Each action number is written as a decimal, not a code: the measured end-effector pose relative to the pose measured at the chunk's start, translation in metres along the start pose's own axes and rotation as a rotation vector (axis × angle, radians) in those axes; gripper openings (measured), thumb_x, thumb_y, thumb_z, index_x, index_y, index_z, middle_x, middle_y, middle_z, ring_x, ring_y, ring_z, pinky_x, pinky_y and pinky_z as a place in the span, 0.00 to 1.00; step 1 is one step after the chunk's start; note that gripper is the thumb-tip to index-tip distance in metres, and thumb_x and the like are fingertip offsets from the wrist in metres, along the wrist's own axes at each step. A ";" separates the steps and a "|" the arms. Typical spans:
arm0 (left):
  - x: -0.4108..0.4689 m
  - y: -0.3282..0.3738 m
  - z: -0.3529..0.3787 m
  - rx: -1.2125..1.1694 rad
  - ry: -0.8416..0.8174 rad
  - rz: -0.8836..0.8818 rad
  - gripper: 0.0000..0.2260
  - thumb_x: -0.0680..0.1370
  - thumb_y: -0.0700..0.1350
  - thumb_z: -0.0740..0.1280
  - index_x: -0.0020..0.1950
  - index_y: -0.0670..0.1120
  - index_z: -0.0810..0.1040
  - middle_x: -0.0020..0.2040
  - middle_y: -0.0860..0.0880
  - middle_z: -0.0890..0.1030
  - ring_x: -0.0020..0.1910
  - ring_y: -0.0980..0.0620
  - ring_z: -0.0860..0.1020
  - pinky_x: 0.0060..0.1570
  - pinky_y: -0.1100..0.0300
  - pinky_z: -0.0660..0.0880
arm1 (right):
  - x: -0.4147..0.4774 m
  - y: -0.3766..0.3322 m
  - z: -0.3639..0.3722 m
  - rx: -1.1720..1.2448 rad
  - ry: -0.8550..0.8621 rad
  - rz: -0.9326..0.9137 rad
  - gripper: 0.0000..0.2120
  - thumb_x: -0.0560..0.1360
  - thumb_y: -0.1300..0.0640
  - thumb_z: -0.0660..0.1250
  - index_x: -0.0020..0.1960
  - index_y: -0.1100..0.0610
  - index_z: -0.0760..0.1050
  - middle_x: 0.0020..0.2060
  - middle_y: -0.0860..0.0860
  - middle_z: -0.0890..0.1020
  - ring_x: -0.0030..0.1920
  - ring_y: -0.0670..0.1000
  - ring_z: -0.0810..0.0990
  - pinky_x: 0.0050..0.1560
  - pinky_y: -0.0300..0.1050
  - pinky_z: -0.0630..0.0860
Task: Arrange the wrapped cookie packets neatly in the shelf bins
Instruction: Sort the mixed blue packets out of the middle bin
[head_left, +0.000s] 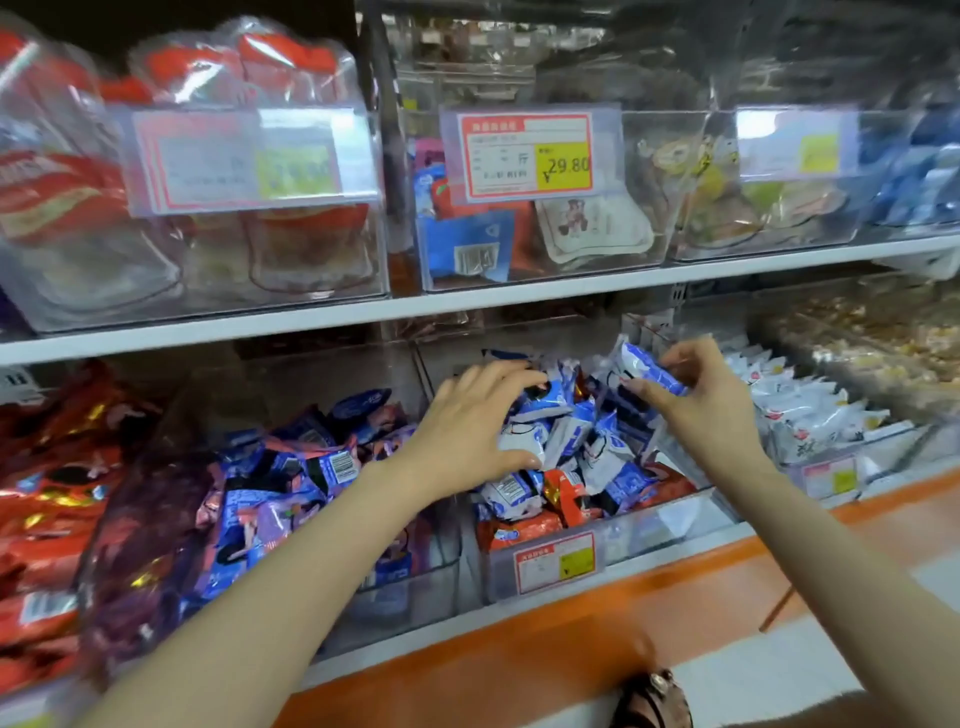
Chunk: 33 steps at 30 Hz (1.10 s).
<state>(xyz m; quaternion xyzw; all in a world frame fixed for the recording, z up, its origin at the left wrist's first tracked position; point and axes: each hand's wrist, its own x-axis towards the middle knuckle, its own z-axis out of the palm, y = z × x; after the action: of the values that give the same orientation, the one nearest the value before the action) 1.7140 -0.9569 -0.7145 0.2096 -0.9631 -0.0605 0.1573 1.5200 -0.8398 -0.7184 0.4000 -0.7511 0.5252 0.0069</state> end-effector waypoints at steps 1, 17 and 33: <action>0.003 0.003 0.002 0.007 -0.003 0.070 0.34 0.73 0.56 0.69 0.74 0.58 0.56 0.75 0.55 0.54 0.72 0.56 0.52 0.66 0.59 0.49 | 0.003 0.005 0.002 -0.015 -0.011 0.002 0.13 0.71 0.58 0.73 0.48 0.58 0.69 0.40 0.49 0.74 0.42 0.49 0.72 0.40 0.37 0.64; 0.059 -0.022 0.029 0.347 -0.139 -0.080 0.25 0.77 0.57 0.63 0.72 0.61 0.60 0.76 0.54 0.56 0.74 0.47 0.55 0.70 0.47 0.53 | 0.020 0.027 0.011 -0.257 -0.445 -0.185 0.18 0.73 0.61 0.70 0.62 0.53 0.77 0.58 0.52 0.79 0.57 0.51 0.77 0.60 0.45 0.72; 0.041 -0.011 0.013 -0.024 -0.099 0.038 0.19 0.75 0.54 0.67 0.65 0.54 0.71 0.72 0.54 0.64 0.71 0.54 0.62 0.69 0.54 0.60 | 0.024 0.027 -0.009 -0.333 -0.606 -0.316 0.21 0.67 0.45 0.74 0.60 0.42 0.76 0.64 0.48 0.74 0.66 0.51 0.67 0.67 0.49 0.63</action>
<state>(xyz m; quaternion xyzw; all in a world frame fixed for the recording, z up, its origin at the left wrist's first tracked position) 1.6782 -0.9836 -0.7168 0.1861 -0.9728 -0.0794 0.1130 1.4836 -0.8429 -0.7252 0.6414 -0.7233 0.2461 -0.0695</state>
